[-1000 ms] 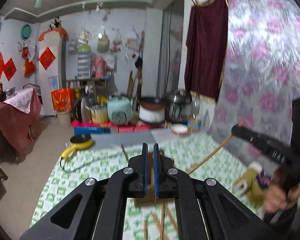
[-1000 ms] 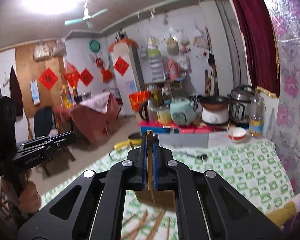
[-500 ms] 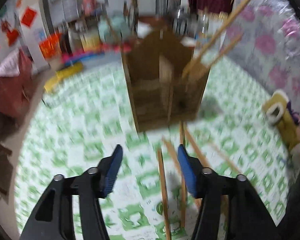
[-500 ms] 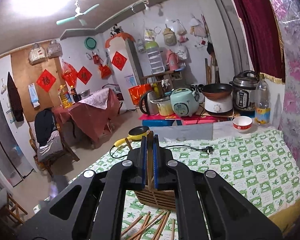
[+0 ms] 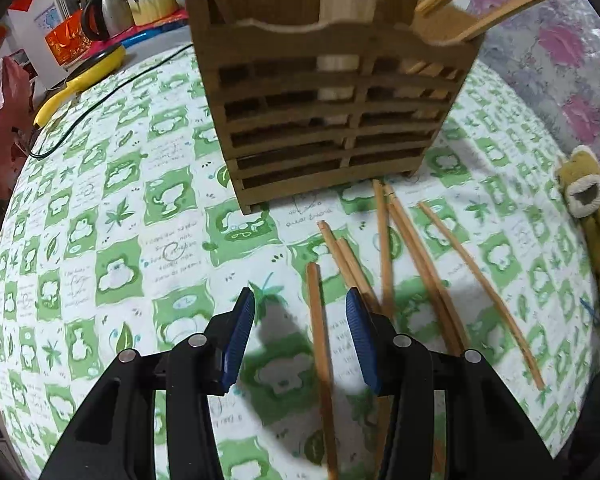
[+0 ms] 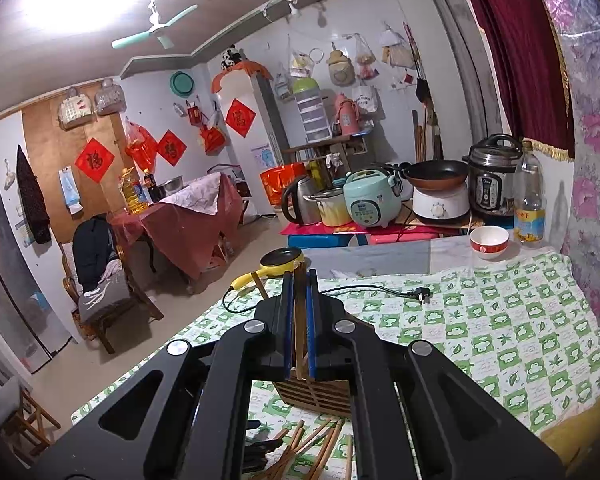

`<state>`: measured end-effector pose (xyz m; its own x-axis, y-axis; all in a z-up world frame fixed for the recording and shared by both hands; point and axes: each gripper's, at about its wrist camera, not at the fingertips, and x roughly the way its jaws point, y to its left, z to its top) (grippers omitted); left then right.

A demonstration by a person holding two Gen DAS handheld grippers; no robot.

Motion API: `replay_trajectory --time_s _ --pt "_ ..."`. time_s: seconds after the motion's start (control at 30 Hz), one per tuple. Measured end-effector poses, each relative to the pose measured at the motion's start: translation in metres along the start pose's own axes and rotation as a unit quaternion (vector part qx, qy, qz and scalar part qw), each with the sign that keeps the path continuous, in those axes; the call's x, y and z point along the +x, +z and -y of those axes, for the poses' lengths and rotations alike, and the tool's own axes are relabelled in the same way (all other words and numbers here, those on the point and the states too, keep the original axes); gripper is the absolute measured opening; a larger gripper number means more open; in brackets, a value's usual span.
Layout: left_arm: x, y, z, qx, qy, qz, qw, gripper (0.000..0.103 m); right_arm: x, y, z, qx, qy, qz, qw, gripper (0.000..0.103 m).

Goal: Organize utensils
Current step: 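Carry both held chopsticks up over the holder and insert them, then open both tools to drop the chopsticks into the holder, then withdraw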

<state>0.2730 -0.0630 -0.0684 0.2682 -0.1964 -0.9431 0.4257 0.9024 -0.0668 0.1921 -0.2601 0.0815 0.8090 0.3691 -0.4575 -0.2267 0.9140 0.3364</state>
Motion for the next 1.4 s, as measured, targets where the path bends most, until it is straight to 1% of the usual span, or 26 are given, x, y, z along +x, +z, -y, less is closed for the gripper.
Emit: replay_trajectory --time_s 0.07,0.1,0.13,0.2,0.27,0.4,0.43,0.47,0.53,0.6,0.67,0.7,0.73,0.77,0.8,0.87,0.9,0.93,0.97,1.03,1.1,1.2,1.23,1.3,1.4 --pt "0.011 0.003 -0.003 -0.002 0.002 -0.009 1.0000 0.037 0.001 0.000 0.000 0.002 0.002 -0.001 1.000 0.007" --pt "0.011 0.003 -0.002 0.002 0.014 -0.001 0.9999 0.020 0.001 0.000 0.001 0.003 0.003 -0.001 1.000 0.007" --pt "0.010 0.003 -0.003 0.002 0.010 0.000 0.9999 0.007 0.001 0.000 0.001 0.003 0.003 0.000 1.000 0.007" --pt "0.003 0.000 -0.009 -0.015 -0.029 -0.001 0.9995 0.006 0.001 0.000 0.002 0.004 0.003 0.001 1.000 0.007" --pt "-0.012 -0.002 -0.011 -0.020 -0.026 0.020 0.9993 0.006 0.001 0.000 0.002 0.004 0.003 0.000 1.000 0.007" --pt "-0.075 -0.006 -0.019 -0.035 -0.034 0.088 0.9949 0.006 0.001 0.000 0.001 0.009 0.001 0.002 1.000 0.007" --pt "-0.102 -0.005 -0.021 -0.038 -0.033 0.120 0.9915 0.006 0.000 0.001 0.003 0.010 0.001 0.003 1.000 0.007" --pt "-0.121 -0.003 -0.022 -0.040 -0.034 0.142 0.9885 0.006 0.000 0.001 0.002 0.011 0.000 0.005 1.000 0.007" --pt "-0.160 0.001 -0.021 -0.046 -0.033 0.194 0.9794 0.006 -0.001 0.001 0.002 0.013 -0.002 0.008 1.000 0.007" --pt "-0.195 0.009 -0.017 -0.055 -0.027 0.251 0.9660 0.006 -0.002 0.001 0.002 0.014 -0.004 0.013 1.000 0.007" --pt "-0.225 0.017 -0.016 -0.069 -0.028 0.312 0.9470 0.006 -0.002 0.001 0.003 0.016 -0.006 0.019 1.000 0.007" --pt "-0.237 0.021 -0.015 -0.077 -0.026 0.345 0.9349 0.006 -0.002 0.000 0.004 0.018 -0.006 0.021 1.000 0.007" --pt "-0.243 0.026 -0.011 -0.083 -0.023 0.366 0.9266 0.006 -0.003 0.000 0.005 0.020 -0.006 0.024 0.999 0.007" --pt "-0.248 0.028 -0.009 -0.087 -0.019 0.380 0.9205 0.006 -0.003 0.000 0.006 0.022 -0.007 0.027 0.999 0.007" --pt "-0.251 0.033 -0.004 -0.095 -0.003 0.404 0.9096 0.006 -0.004 0.000 0.007 0.023 -0.010 0.032 0.999 0.007" --pt "-0.254 0.041 0.001 -0.102 0.017 0.435 0.8946 0.006 -0.005 0.000 0.009 0.022 -0.023 0.043 0.999 0.007" --pt "-0.252 0.047 0.005 -0.106 0.030 0.454 0.8842 0.006 -0.006 0.000 0.008 0.019 -0.031 0.050 0.998 0.007" --pt "-0.251 0.049 0.009 -0.108 0.040 0.466 0.8774 0.006 -0.007 0.000 0.008 0.016 -0.037 0.055 0.998 0.007" --pt "-0.249 0.053 0.012 -0.110 0.055 0.481 0.8681 0.006 -0.006 0.000 0.007 0.014 -0.040 0.057 0.997 0.007" --pt "-0.242 0.062 0.019 -0.109 0.083 0.503 0.8536 0.006 -0.003 0.000 0.006 0.010 -0.044 0.057 0.997 0.007" --pt "-0.235 0.068 0.027 -0.104 0.104 0.516 0.8436 0.006 0.002 -0.001 0.007 0.007 -0.049 0.056 0.997 0.007" --pt "-0.224 0.076 0.033 -0.099 0.107 0.521 0.8408 0.006 0.011 -0.001 0.010 0.005 -0.053 0.050 0.997 0.007" --pt "-0.218 0.079 0.033 -0.101 0.110 0.525 0.8377 0.006 0.014 -0.002 0.011 0.005 -0.054 0.049 0.997 0.007" --pt "-0.212 0.081 0.029 -0.106 0.108 0.530 0.8347 0.006 0.023 -0.003 0.014 0.006 -0.057 0.042 0.997 0.007" --pt "-0.201 0.091 0.017 -0.121 0.102 0.531 0.8325 0.006 0.036 -0.006 0.018 0.005 -0.060 0.033 0.998 0.007"
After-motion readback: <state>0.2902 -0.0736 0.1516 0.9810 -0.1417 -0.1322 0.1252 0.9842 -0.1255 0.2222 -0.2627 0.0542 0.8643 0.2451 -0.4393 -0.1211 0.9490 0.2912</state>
